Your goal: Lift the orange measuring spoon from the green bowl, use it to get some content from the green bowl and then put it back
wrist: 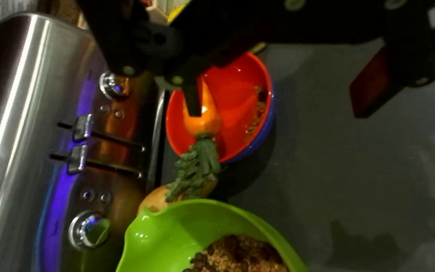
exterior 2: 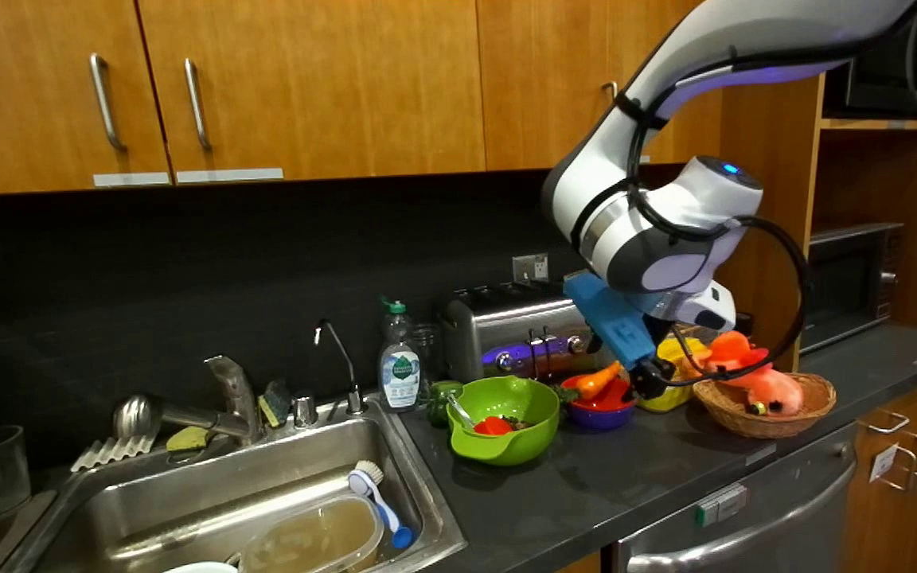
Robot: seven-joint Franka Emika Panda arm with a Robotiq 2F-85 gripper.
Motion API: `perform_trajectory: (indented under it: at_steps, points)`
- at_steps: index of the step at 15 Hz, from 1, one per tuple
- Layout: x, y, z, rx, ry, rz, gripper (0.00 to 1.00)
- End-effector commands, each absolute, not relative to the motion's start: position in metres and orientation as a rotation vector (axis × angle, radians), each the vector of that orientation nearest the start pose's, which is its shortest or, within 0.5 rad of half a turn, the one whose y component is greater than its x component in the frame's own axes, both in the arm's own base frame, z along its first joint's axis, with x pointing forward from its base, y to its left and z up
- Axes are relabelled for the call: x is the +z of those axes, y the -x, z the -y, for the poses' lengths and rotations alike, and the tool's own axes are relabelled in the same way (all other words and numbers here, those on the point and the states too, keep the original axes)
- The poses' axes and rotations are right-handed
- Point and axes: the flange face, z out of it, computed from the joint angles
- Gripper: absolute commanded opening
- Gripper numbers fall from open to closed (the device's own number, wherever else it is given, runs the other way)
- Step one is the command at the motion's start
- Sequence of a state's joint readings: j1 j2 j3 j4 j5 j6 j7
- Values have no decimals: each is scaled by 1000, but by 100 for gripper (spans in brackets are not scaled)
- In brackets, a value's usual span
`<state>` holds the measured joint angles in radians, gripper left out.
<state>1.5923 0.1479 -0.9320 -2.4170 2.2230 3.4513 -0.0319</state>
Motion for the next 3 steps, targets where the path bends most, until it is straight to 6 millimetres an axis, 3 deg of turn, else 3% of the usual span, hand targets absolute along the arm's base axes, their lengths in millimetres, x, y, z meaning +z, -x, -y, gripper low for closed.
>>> perform_trajectory:
  at_steps: [1, 3]
  points:
    - [310, -359, -171, -382, 1814, -1900, 100]
    - [325, -368, -182, -344, 1802, -1833, 100]
